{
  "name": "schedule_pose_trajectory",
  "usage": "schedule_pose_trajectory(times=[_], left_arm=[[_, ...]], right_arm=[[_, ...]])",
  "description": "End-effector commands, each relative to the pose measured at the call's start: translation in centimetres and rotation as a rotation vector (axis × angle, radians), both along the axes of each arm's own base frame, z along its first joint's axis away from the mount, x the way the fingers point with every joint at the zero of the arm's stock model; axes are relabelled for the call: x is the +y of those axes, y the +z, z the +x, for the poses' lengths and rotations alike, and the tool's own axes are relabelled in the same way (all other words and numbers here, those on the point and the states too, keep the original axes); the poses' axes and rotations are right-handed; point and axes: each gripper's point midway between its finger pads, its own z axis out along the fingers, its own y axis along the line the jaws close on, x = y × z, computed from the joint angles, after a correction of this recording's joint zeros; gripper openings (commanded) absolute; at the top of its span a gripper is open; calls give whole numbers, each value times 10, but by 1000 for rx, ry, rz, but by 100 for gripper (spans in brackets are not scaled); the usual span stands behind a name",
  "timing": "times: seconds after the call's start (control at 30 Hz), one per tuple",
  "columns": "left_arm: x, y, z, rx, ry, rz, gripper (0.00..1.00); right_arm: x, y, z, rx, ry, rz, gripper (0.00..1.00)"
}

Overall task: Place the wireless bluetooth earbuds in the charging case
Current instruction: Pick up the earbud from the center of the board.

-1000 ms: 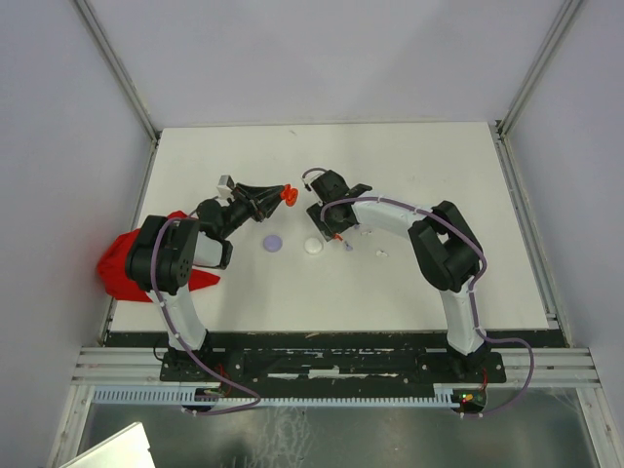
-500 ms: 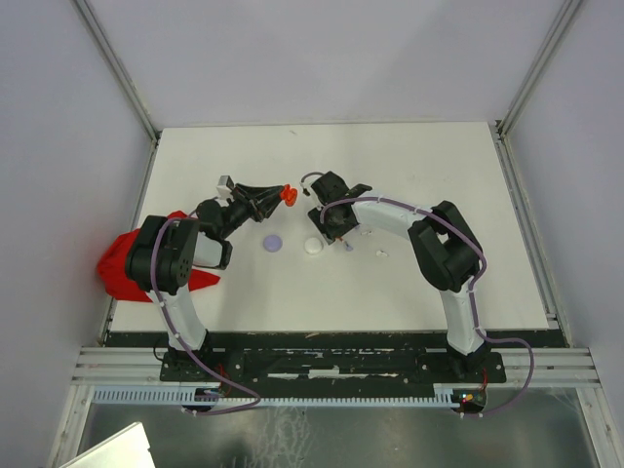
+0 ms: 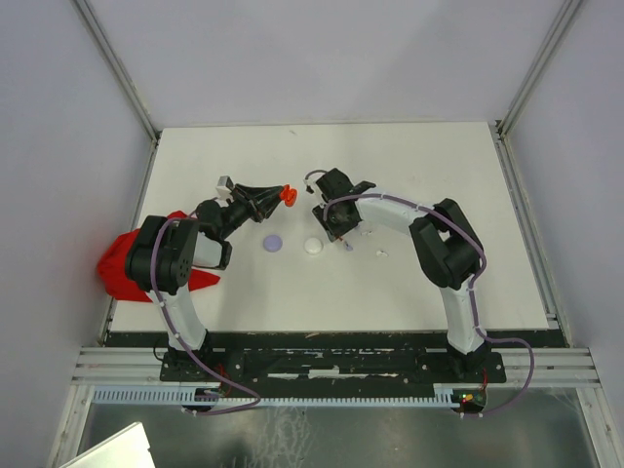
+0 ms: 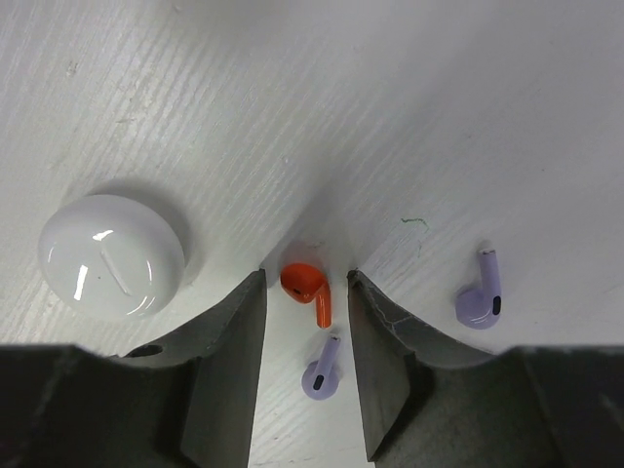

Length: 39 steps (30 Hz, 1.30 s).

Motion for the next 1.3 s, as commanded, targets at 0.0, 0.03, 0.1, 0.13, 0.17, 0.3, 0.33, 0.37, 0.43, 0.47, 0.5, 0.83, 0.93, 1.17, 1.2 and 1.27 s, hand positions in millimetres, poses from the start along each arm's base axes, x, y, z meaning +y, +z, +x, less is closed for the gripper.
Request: schedule_pose_trajectory(times=[0.0,0.03,0.1,0.13,0.17,0.3,0.33,0.37,0.43,0.47,0.5,0.83,0.93,1.17,1.2,1.27], left_arm=[[1,24,-5,-87,-10,-9,3],[1,24,-4,-86,-9,-8,3],[1,24,-4,-86,-9,-7,3],[1,24,-4,-86,-9,-6,3],[1,25,-4,-87,-8,-6,3],[2,25,-4,-88,-8,-5,3],[2,25,-4,-89,-7,-5,3],[2,25,-4,-89,-7,-5,3],[2,24,-5,-86,-7,-4,3],[2,24,-4,-86,-6,-4,3],[2,23,-5,-84,-7,-3,3],[2,23,-6,-85,-8,-3,3],[2,22,-5,-84,-6,-3,3],[2,22,-5,-84,-7,-3,3],[2,21,-5,-83,-5,-3,3],[2,21,-5,-81,-8,-4,3]], right_arm=[[8,3,12,-7,-9,49,47],[7,3,12,-5,-9,50,46],[7,2,12,-1,-10,52,44],[7,1,12,2,-11,53,44],[7,1,13,3,-11,56,43],[6,1,12,13,-11,62,38],[6,0,12,16,-10,62,37],[6,1,11,17,-11,64,36],[5,0,10,23,-11,63,34],[5,0,10,25,-12,64,33],[5,0,9,26,-11,64,31],[3,1,9,31,-19,66,39],[2,1,8,32,-23,63,42],[-1,0,7,36,-29,54,42],[-2,-1,7,36,-28,53,42],[-3,-2,7,36,-34,49,41]])
